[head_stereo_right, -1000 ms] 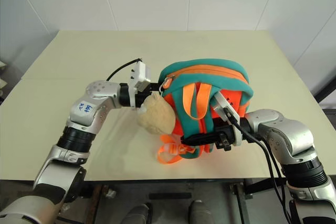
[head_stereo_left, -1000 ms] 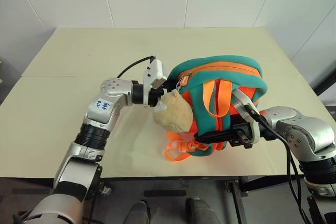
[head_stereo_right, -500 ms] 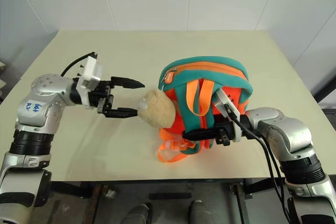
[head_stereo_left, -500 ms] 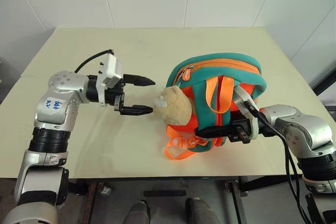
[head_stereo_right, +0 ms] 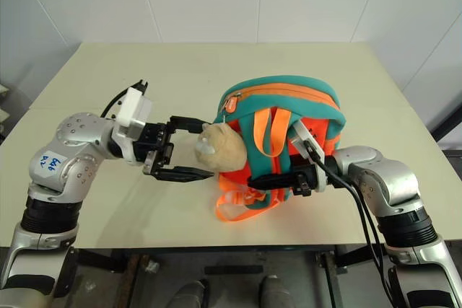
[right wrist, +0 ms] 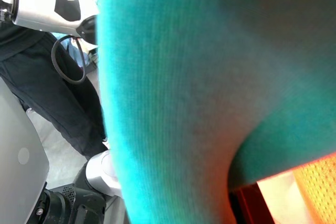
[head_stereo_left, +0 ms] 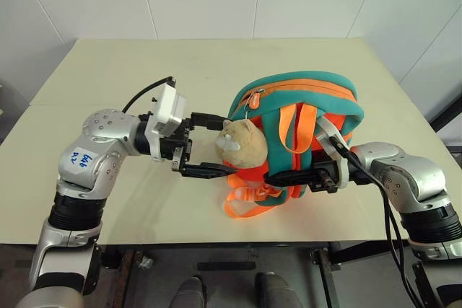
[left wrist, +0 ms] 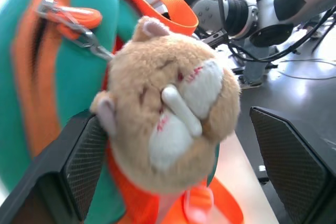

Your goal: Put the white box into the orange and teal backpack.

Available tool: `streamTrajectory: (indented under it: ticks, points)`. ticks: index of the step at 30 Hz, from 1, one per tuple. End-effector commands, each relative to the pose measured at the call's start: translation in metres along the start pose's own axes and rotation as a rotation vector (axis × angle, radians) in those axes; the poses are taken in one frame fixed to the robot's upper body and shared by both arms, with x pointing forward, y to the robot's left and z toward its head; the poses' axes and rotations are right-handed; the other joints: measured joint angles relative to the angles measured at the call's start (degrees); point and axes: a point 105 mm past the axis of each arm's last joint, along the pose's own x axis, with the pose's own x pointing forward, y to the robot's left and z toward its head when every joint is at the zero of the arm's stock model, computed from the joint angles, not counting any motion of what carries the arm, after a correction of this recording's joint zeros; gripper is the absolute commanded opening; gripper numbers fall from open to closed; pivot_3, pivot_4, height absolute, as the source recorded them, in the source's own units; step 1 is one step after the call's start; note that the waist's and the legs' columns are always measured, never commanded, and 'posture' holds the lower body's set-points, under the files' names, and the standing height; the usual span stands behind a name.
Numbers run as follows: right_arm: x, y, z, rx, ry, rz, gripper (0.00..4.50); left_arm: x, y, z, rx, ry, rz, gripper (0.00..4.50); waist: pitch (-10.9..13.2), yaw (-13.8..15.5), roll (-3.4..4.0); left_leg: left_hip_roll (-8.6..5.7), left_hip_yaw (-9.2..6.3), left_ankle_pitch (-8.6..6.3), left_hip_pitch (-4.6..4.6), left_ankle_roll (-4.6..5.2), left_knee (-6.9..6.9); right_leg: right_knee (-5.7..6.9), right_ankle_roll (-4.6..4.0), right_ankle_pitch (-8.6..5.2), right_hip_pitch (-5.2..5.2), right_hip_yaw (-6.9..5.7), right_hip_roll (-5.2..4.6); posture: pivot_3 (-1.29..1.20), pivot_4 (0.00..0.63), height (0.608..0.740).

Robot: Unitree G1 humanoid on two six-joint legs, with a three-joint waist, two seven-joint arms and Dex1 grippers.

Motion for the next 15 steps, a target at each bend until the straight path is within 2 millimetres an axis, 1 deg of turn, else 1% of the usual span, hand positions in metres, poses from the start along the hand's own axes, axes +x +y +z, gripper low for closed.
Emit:
streamTrajectory:
  ticks: [1, 2, 5, 7, 9, 11, 12, 15]
  points:
    - [0.005, 0.002, 0.004, -0.024, 0.0, 0.024, 0.0, 0.006, 0.006, -0.002, 0.044, 0.013, 0.048, 4.04, 0.0, 0.03, 0.0, 0.0, 0.0, 0.0, 0.0, 0.0, 0.0, -0.01, 0.0, 0.0, 0.0, 0.0, 0.0, 0.0, 0.15, 0.74]
    - [0.005, 0.002, 0.003, -0.025, -0.001, 0.023, 0.0, 0.007, 0.007, -0.003, 0.041, 0.011, 0.061, 3.85, 0.0, -0.01, 0.0, 0.0, 0.0, 0.0, 0.0, 0.0, 0.01, -0.01, 0.0, 0.0, 0.0, 0.0, 0.0, 0.0, 0.15, 0.74]
    - [0.006, 0.003, 0.003, -0.029, -0.005, 0.023, 0.0, 0.01, 0.009, -0.002, 0.053, -0.003, 0.083, 2.92, 0.0, 0.02, 0.0, 0.0, 0.0, 0.0, 0.0, 0.0, 0.0, 0.0, 0.0, 0.0, 0.0, 0.0, 0.0, 0.0, 0.15, 0.74]
    - [0.007, 0.002, 0.004, -0.032, -0.009, 0.021, 0.0, 0.01, 0.007, -0.001, 0.052, -0.005, 0.07, 2.29, 0.0, 0.0, 0.0, 0.0, 0.0, 0.0, 0.0, 0.0, 0.0, -0.01, 0.0, 0.0, 0.0, 0.0, 0.0, 0.0, 0.15, 0.74]
    - [0.007, 0.002, 0.004, -0.035, -0.013, 0.019, 0.0, 0.008, 0.006, 0.001, 0.053, -0.005, 0.069, 1.8, 0.0, 0.02, 0.0, -0.01, 0.0, 0.0, 0.0, 0.0, 0.0, -0.01, 0.0, 0.0, 0.0, 0.01, 0.0, 0.0, 0.15, 0.74]
    - [0.007, 0.001, 0.005, -0.037, -0.014, 0.017, 0.0, 0.006, 0.006, 0.002, 0.056, -0.002, 0.07, 1.52, 0.0, -0.01, 0.0, -0.01, 0.0, 0.0, 0.0, 0.0, 0.0, -0.01, 0.0, 0.0, 0.0, 0.0, 0.0, 0.0, 0.15, 0.74]
    - [0.006, 0.001, 0.005, -0.039, -0.015, 0.014, 0.0, -0.002, 0.007, 0.003, 0.056, 0.019, 0.07, 1.45, 0.0, -0.02, 0.0, -0.01, 0.0, 0.0, 0.0, 0.0, 0.0, -0.01, 0.0, 0.0, 0.0, 0.0, 0.0, 0.0, 0.15, 0.74]
    - [0.005, 0.001, 0.005, -0.043, -0.017, 0.005, 0.0, -0.024, 0.012, 0.005, 0.07, 0.077, 0.092, 1.45, 0.0, -0.26, 0.0, 0.0, 0.0, 0.0, 0.01, 0.0, -0.01, 0.0, 0.0, 0.0, -0.01, 0.0, 0.01, 0.0, 0.15, 0.74]
